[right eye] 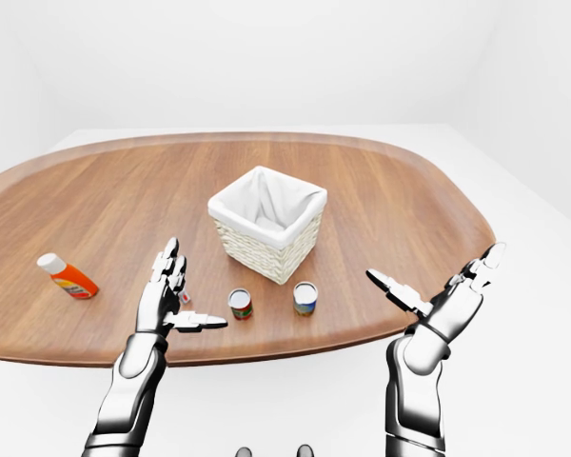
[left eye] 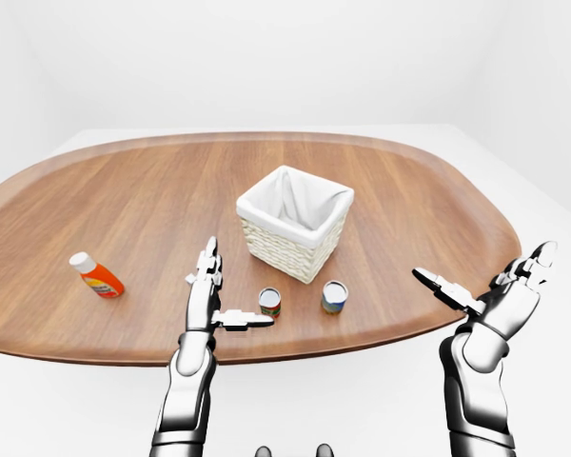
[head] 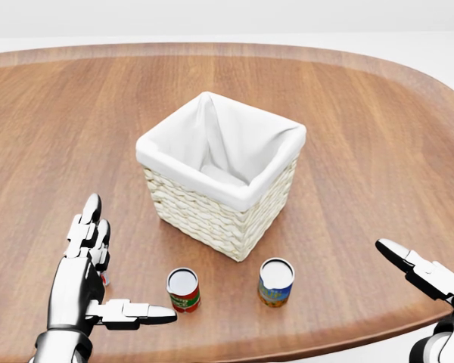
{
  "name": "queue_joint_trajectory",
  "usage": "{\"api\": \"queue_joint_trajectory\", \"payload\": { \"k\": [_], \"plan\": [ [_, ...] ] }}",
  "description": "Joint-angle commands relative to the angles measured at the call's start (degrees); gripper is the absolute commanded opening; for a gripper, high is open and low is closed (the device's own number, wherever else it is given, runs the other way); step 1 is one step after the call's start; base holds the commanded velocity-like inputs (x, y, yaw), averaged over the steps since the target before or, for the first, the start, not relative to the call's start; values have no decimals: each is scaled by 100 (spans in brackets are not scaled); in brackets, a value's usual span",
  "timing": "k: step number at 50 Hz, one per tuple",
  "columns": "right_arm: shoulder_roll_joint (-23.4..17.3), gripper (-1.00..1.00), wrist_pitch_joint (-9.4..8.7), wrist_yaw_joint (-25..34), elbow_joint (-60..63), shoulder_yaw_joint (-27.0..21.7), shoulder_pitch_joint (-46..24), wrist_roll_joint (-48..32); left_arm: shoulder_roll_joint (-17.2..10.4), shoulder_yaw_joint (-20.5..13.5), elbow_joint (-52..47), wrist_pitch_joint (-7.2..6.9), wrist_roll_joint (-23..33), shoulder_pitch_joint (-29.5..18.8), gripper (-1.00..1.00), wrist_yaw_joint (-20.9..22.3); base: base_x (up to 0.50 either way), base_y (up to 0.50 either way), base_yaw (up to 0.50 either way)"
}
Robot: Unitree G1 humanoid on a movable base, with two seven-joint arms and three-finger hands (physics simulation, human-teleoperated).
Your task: Pick up the alphabet soup and the cream cheese box, and put them in the basket.
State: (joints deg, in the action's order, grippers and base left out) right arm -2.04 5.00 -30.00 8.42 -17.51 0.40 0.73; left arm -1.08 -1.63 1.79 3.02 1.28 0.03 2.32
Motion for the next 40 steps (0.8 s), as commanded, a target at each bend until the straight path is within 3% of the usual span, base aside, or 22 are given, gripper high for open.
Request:
{"api": "queue_joint_trajectory", "payload": {
  "k": [1,22,40],
  "plan": [
    [-2,100,0,0,8,14,3,-14,3,-10,-59,-26,-34,15,100,2,25,0,0],
    [15,100,0,0,32,5,24,-11,-11,-97,17,68,-132,-42,100,-135,26,0,0],
    [10,100,0,0,40,-2,27,-2,-29,-233,25,70,-82,-93,100,-592,26,0,0]
  ]
}}
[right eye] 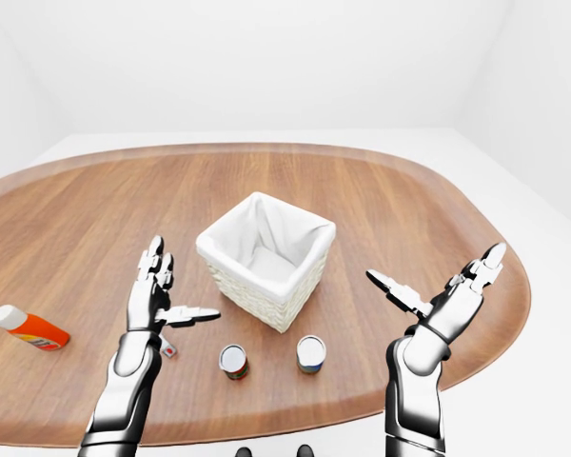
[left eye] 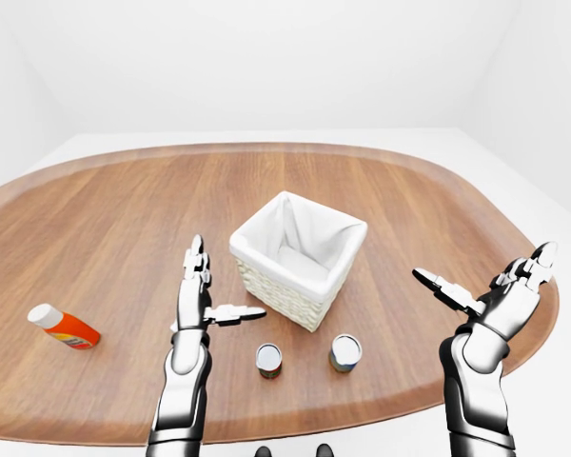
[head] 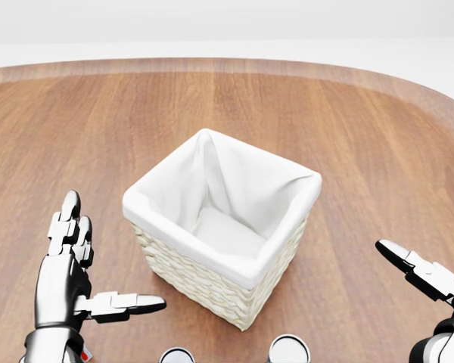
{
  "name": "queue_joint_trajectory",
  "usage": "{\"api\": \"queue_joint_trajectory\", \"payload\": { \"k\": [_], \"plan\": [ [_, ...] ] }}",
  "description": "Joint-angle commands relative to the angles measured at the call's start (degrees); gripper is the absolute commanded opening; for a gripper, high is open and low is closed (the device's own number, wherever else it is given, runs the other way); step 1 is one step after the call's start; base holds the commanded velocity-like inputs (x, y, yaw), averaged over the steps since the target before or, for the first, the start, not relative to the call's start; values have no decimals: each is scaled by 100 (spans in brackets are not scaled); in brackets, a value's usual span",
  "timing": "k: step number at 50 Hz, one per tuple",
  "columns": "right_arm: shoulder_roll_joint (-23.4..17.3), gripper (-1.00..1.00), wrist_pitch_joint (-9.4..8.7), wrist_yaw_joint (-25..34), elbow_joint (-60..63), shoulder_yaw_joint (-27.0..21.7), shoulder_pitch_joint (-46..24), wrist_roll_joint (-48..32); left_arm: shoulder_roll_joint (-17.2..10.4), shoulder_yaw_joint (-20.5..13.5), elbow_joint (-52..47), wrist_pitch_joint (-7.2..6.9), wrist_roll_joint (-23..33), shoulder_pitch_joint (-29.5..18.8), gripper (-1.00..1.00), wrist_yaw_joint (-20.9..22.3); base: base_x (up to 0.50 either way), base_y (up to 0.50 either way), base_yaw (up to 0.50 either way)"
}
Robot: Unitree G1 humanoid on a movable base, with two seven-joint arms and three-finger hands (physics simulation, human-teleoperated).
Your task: Pick up the alphabet soup and the cream cheese box, and put them in the basket.
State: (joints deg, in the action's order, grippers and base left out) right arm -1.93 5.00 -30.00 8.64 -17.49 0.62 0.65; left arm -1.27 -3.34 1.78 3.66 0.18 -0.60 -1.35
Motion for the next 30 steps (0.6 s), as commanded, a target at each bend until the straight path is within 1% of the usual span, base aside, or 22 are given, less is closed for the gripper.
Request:
{"api": "queue_joint_trajectory", "payload": {
  "k": [1,3,4,6,13,15,19,22,24,27,30],
  "plan": [
    [-2,100,0,0,8,-6,3,7,-10,-61,10,-16,15,-25,100,-224,25,0,0],
    [-2,100,0,0,24,-4,5,7,-14,-69,19,-18,-2,-30,100,-225,25,0,0],
    [2,100,0,0,32,-5,13,7,-14,-85,-34,-71,-45,-17,100,-222,25,0,0],
    [3,100,0,0,18,-6,12,9,-10,-73,-119,-119,-58,23,100,-214,26,0,0],
    [15,100,0,0,71,1,28,-5,-5,-89,-152,-84,-59,55,100,-266,26,0,0],
    [12,100,0,0,40,0,15,-7,-15,-100,-59,-32,-72,20,100,-251,25,0,0],
    [6,100,0,0,4,1,-1,-5,-15,-77,-110,-82,-67,44,100,-236,26,0,0],
    [2,100,0,0,2,4,-8,-4,-10,-59,-143,-63,-70,82,100,-193,26,1,0],
    [-1,100,0,0,-10,7,-13,-4,-4,-41,-226,-96,-58,123,100,-175,25,1,0],
    [-1,100,0,0,13,11,-10,-4,2,-43,-256,-81,-77,154,100,-138,25,1,0],
    [0,100,0,0,13,14,-10,-9,5,-75,-296,-119,-140,157,100,-117,25,1,0]
  ]
}}
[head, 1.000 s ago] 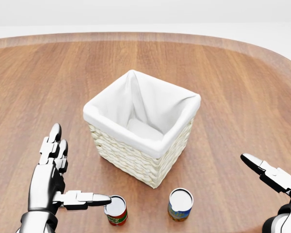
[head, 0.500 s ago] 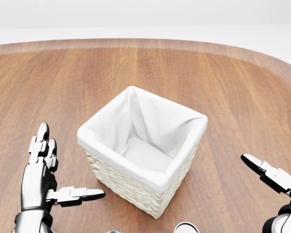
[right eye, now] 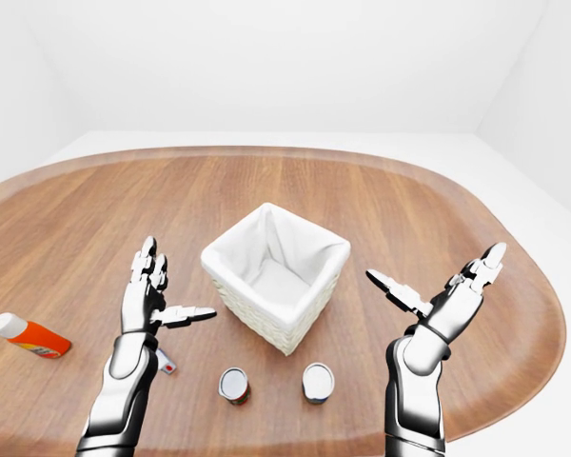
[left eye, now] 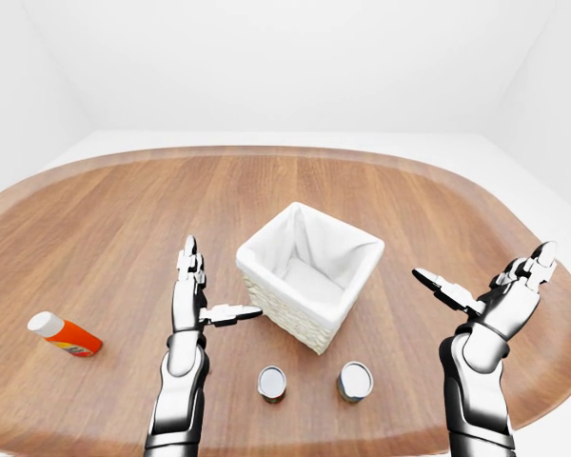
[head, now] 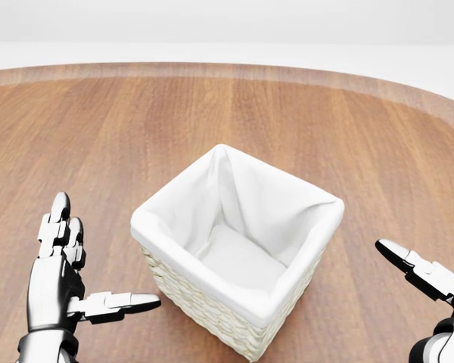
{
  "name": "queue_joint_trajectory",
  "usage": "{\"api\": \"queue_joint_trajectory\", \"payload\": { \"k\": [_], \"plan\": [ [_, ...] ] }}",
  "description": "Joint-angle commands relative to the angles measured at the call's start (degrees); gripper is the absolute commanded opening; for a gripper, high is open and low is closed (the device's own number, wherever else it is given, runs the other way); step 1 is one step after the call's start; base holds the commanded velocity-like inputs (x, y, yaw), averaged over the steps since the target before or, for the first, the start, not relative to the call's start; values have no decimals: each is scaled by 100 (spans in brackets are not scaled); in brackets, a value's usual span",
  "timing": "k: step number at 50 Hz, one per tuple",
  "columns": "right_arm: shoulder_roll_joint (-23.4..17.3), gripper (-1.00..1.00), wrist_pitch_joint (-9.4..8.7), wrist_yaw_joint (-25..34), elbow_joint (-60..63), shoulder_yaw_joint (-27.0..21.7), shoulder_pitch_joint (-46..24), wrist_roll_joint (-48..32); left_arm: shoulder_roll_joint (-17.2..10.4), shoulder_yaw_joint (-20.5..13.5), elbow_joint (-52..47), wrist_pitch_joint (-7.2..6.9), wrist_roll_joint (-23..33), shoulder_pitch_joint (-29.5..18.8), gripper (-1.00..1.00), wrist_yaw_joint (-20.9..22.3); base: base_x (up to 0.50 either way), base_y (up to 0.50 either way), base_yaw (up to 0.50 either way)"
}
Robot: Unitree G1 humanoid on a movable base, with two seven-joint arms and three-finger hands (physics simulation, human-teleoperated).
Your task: Pick up the alphabet soup and the cream cheese box, and put them in the basket.
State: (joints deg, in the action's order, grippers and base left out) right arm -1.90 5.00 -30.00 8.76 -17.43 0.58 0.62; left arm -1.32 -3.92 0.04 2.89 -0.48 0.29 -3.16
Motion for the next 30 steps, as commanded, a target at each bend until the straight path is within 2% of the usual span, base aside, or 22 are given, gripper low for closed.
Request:
{"api": "queue_joint_trajectory", "payload": {
  "k": [1,2,5,6,7,8,10,13,15,17,19,22,25,27,28,30],
  "plan": [
    [-6,100,0,0,-15,6,-13,-3,10,-18,-140,-58,-89,74,100,74,26,2,0],
    [-11,100,0,0,-68,5,-28,-3,17,-10,-262,-139,-127,116,100,101,26,2,0],
    [-12,100,0,0,-28,9,-20,-3,13,-18,-358,-209,-164,180,100,152,25,2,0],
    [-11,100,0,0,-18,7,-18,1,18,-42,-571,-468,-347,268,100,269,16,1,0],
    [-11,100,0,0,-18,7,-18,2,21,-45,-586,-486,-355,274,100,278,16,1,0],
    [-10,100,0,0,-15,8,-15,10,6,-34,-760,-706,-377,342,100,327,0,0,0],
    [-12,100,0,0,-15,8,-24,10,-20,-34,-852,-764,-382,416,100,468,0,0,0],
    [-16,100,0,0,-20,8,-30,19,-87,-41,-1252,-789,-89,615,100,553,0,0,0],
    [-22,100,0,0,-90,7,-47,15,-112,-78,-1354,-789,322,624,100,429,0,0,0],
    [-14,100,0,0,-12,14,-26,19,-99,-229,-1661,-789,345,597,100,429,0,0,0],
    [-13,100,0,0,-49,11,-28,22,-178,-339,-2122,-789,701,580,100,416,0,0,0],
    [-16,100,0,0,-75,13,-37,17,-224,-452,-2806,-789,1014,451,100,634,0,0,0],
    [-20,100,0,0,-84,17,-46,17,-243,-626,-3162,-789,1324,397,100,738,0,0,0],
    [-16,100,0,0,-29,17,-36,21,-292,-624,-3363,-789,1511,425,100,940,0,0,0],
    [-22,100,0,0,-91,13,-52,22,-479,-491,-3359,-789,2072,470,100,1070,0,0,0],
    [-22,100,0,0,-66,16,-45,28,-304,-592,-3565,-789,2089,464,100,1273,0,0,0]
  ]
}}
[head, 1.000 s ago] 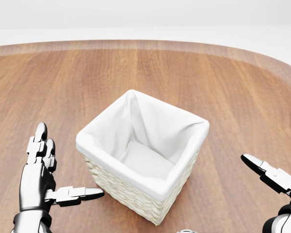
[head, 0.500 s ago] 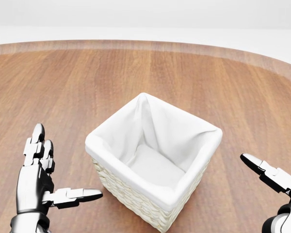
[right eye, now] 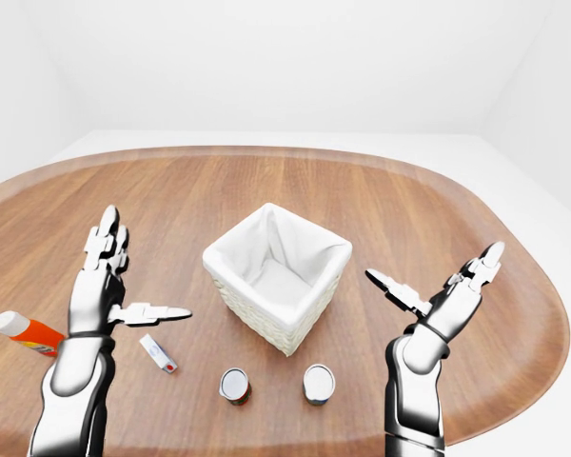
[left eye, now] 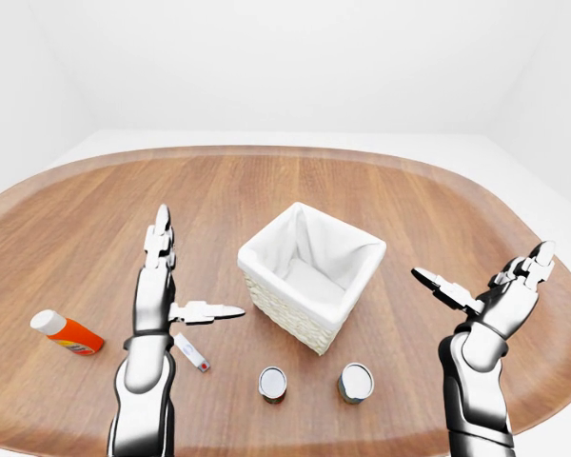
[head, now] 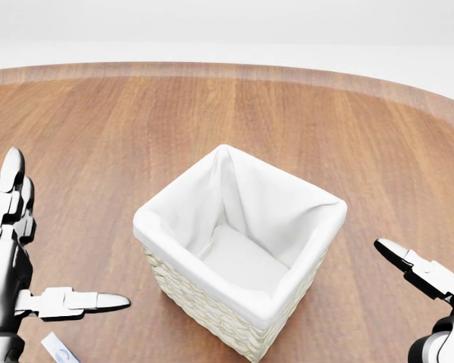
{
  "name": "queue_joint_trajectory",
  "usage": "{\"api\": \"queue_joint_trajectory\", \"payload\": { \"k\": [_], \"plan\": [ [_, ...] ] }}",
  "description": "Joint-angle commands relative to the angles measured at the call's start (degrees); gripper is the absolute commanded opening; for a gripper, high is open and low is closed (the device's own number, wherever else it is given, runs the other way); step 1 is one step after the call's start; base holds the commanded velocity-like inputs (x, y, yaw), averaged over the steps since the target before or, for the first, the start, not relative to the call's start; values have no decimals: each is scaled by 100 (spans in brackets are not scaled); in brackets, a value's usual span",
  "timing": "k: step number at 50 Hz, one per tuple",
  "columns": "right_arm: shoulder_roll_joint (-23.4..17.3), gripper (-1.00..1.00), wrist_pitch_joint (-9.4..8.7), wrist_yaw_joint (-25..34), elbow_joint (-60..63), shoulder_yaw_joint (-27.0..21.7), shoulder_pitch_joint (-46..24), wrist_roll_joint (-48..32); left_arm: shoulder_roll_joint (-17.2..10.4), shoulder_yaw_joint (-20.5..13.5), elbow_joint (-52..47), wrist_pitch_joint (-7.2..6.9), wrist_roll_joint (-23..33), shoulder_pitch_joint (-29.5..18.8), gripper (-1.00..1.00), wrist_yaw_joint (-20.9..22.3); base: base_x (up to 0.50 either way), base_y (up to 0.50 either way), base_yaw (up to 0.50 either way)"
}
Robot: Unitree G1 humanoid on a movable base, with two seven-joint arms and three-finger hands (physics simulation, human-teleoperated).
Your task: Pick up the alphabet soup and the cream cheese box, and put them in the basket.
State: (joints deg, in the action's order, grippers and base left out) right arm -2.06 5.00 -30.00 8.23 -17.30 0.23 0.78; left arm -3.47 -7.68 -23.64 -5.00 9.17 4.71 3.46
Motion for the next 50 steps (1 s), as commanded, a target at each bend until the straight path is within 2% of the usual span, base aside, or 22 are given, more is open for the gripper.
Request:
{"api": "queue_joint_trajectory", "payload": {
  "k": [1,4,5,6,7,9,11,16,17,19,21,23,26,30,31,33,34,35,36,40,46,50],
  "plan": [
    [-7,100,0,0,-44,-3,-14,21,-89,-261,-1149,0,1320,22,100,515,0,0,0],
    [-8,100,0,0,-33,-6,-7,32,-1,-401,-1242,0,1561,-20,100,681,0,0,0],
    [-9,100,0,0,-32,-5,-7,28,-30,-458,-1243,0,1535,-58,100,572,0,0,0],
    [-13,100,0,0,-74,-6,-16,25,-111,-385,-1265,0,1707,-25,100,657,0,0,0],
    [-19,100,0,0,-114,-5,-32,19,-171,-367,-1241,0,1998,-42,100,491,0,0,0],
    [-18,100,0,0,-76,1,-23,18,-148,-348,-1212,0,2147,-64,100,556,0,0,0],
    [-16,100,0,0,-66,3,-16,16,-286,-218,-1205,0,2839,-59,100,566,0,0,0],
    [-21,100,0,0,-117,6,-31,-11,-197,-100,-1497,0,3685,144,100,1056,0,0,0],
    [-22,100,0,0,-115,9,-29,-16,-148,-147,-1666,0,3651,202,100,1196,0,0,0],
    [-22,100,0,0,-114,10,-29,-20,-209,-189,-1711,0,4188,268,100,1216,0,0,0],
    [-26,100,0,0,-120,11,-38,-17,-185,-268,-1903,0,4466,287,100,1425,0,0,0],
    [-23,100,0,0,-108,14,-24,-20,-269,-375,-1887,0,4973,320,100,1352,0,0,0],
    [-11,100,0,0,-73,11,-2,-30,-153,-458,-2082,0,5273,451,100,1657,0,0,0],
    [-5,100,0,0,-61,16,5,-54,-95,-768,-2441,341,5447,498,100,2025,0,0,0],
    [-4,100,0,0,-55,13,8,-48,-134,-891,-2420,479,5451,511,100,2074,0,0,0],
    [4,100,0,0,19,13,24,-47,-85,-1008,-2441,621,5477,502,100,2191,0,0,0],
    [3,100,0,0,-19,9,15,-46,-115,-1060,-2430,793,5481,546,100,2211,0,0,0],
    [1,100,0,0,-31,8,10,-47,-88,-1106,-2481,846,5529,514,100,2250,0,0,0],
    [6,100,0,0,1,10,24,-46,-104,-1125,-2381,1000,5507,530,100,2212,0,0,0],
    [14,100,0,0,17,12,39,-52,-60,-1139,-2197,1000,5791,638,100,1910,0,0,0],
    [9,100,0,0,-12,4,16,-46,107,-933,-1775,1000,6310,980,100,1349,0,0,0],
    [9,100,0,0,16,8,17,-50,163,-820,-1485,1000,6413,1169,100,1233,0,0,0]
  ]
}}
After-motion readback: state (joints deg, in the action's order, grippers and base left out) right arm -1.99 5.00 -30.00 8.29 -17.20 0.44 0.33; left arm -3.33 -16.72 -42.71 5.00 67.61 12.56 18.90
